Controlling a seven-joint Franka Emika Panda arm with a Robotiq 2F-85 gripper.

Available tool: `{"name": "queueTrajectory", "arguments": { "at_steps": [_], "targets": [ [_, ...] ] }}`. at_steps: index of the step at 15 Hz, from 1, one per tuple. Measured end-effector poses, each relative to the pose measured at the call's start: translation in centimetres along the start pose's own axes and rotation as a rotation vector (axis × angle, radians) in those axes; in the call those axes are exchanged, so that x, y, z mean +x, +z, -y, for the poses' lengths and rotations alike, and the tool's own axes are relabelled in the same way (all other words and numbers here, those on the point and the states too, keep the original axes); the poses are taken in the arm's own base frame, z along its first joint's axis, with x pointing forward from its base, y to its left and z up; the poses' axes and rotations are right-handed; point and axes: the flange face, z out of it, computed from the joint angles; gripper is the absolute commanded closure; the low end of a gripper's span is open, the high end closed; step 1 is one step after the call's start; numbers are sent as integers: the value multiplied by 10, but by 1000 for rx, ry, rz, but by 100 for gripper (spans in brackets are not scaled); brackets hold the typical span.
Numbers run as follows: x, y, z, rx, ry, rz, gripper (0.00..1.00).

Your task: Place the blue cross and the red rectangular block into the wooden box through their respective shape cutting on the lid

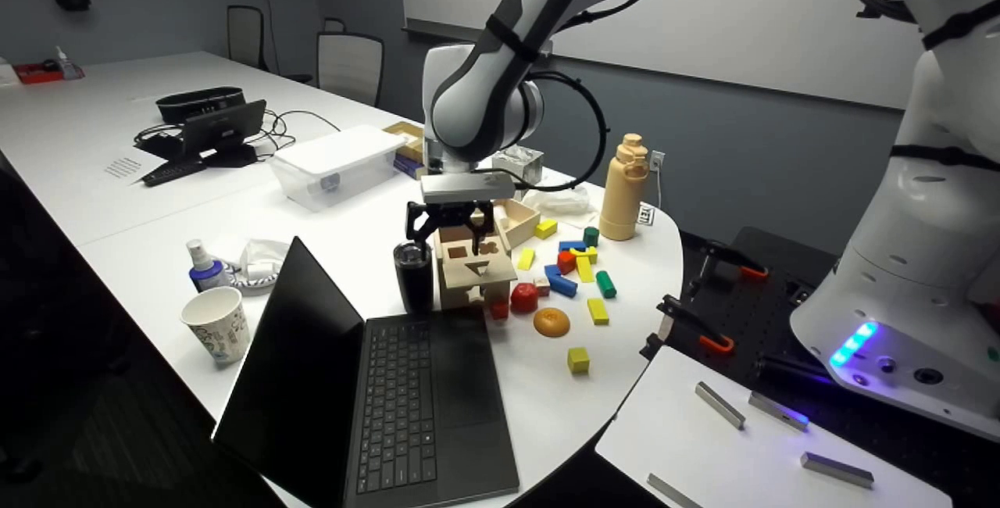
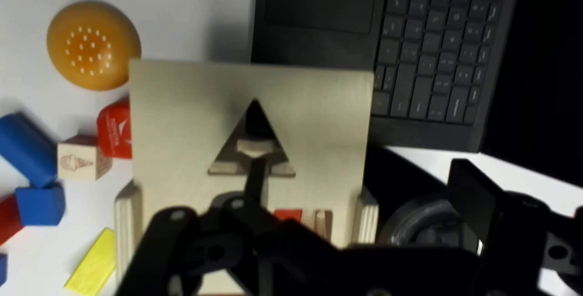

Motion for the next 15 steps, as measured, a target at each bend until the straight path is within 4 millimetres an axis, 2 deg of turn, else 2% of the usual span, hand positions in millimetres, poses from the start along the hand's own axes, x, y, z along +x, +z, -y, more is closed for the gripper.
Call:
{"name": "queueTrajectory", "arguments": {
  "at_steps": [3,5,7,10,15],
  "targets": [
    [-38,18,6,-1,2,63,0],
    [-61,31,2,-3,16,93,0],
    [-75,41,-6,-4,31,97,0],
    [-80,51,-21,-20,60,67,0],
    [-66,57,-38,-24,75,-28,0]
  ]
}}
